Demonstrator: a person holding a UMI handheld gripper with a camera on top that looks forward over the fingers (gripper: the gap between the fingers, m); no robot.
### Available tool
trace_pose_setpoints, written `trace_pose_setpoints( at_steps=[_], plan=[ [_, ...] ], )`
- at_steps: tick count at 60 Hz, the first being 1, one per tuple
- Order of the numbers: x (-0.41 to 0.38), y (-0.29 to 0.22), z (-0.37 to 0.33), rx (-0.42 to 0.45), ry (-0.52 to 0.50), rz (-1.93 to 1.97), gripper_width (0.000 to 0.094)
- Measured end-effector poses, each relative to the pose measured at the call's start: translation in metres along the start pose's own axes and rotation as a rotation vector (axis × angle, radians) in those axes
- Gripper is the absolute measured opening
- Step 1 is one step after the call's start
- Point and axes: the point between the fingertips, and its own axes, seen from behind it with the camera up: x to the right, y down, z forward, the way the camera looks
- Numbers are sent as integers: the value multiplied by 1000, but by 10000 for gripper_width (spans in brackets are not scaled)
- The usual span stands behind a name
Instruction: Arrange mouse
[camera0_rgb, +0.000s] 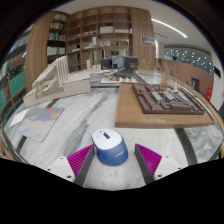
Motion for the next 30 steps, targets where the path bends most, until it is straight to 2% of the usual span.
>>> trace_pose_setpoints(
  at_steps=[4,6,7,10,12,15,25,26,27,30],
  plan=[
    [5,-10,13,8,-5,21,825],
    [11,-12,18,-4,10,23,864],
    [11,-16,19,4,5,17,814],
    [12,-25,25,24,4,7,787],
    [10,-22,29,5,-2,11,772],
    [7,-23,33,-3,-5,29,535],
    [7,-17,25,-43,68,86,447],
    [7,-16,23,-54,75,95,462],
    [7,-16,20,-61,81,105,419],
    [0,-29,7,-30,100,106,404]
  ],
)
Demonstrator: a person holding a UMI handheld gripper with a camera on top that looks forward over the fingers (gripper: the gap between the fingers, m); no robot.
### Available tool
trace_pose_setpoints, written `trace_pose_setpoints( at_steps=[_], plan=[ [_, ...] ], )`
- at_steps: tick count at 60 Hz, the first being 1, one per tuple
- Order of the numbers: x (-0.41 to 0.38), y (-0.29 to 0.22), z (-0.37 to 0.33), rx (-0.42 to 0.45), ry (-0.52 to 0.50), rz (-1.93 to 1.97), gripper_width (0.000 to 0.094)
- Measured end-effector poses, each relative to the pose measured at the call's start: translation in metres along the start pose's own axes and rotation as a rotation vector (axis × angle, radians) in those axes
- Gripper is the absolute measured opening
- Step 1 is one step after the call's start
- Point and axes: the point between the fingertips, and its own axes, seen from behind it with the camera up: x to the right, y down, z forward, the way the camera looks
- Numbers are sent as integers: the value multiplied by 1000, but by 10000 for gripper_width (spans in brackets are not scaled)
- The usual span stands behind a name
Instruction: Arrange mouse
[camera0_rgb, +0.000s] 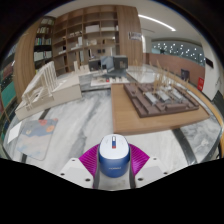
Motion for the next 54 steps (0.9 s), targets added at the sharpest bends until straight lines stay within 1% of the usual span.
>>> trace_pose_setpoints(
  at_steps=[3,6,12,15,17,23,28,33,34,35,36,37,38,40,45,46,47,51,52,54],
  plan=[
    [-17,-19,-23,44,19,-22,398],
    [-49,-36,-45,81,3,-82,399],
    [-136,-72,-78,171,-23,-101,398],
    [-180,-82,-82,207,-36,-110,398],
    [-210,-83,-78,216,-49,-111,396],
    [-294,-60,-43,169,-123,-84,394],
    [-326,-16,-4,48,-133,-66,394],
    [-339,18,22,-26,-130,-99,403],
    [-339,24,26,-42,-122,-109,480],
    [-339,28,27,-41,-119,-120,430],
    [-340,22,29,-6,-117,-125,436],
    [-340,20,31,6,-110,-141,458],
    [-340,24,31,-8,-108,-156,462],
    [-340,21,32,-1,-103,-171,488],
    [-341,25,32,-67,-118,-198,564],
    [-341,27,30,-82,-127,-196,608],
    [-342,27,28,-89,-139,-189,725],
    [-345,24,11,-77,-203,-150,901],
    [-346,23,6,-72,-220,-142,840],
    [-344,24,-6,-68,-245,-129,825]
  ],
)
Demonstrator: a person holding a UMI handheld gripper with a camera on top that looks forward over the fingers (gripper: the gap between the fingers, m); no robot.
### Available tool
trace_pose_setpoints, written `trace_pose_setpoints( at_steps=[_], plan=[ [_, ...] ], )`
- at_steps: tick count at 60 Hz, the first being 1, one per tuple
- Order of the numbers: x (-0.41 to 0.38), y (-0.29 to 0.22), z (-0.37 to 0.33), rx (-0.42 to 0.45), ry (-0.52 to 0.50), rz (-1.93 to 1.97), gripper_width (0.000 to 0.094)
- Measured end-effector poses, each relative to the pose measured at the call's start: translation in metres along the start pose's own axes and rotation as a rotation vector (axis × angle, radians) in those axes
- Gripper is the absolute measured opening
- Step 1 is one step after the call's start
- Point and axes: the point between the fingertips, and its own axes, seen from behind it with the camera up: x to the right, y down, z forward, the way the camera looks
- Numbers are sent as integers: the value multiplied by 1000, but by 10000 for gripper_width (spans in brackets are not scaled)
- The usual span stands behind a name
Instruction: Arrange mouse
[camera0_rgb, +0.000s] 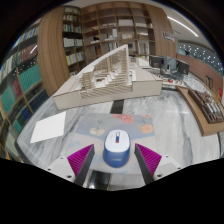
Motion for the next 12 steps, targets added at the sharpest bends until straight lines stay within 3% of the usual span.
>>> trace_pose_setpoints(
  at_steps=[12],
  plan=[
    [39,41,-86,28,-49,43,842]
  ],
)
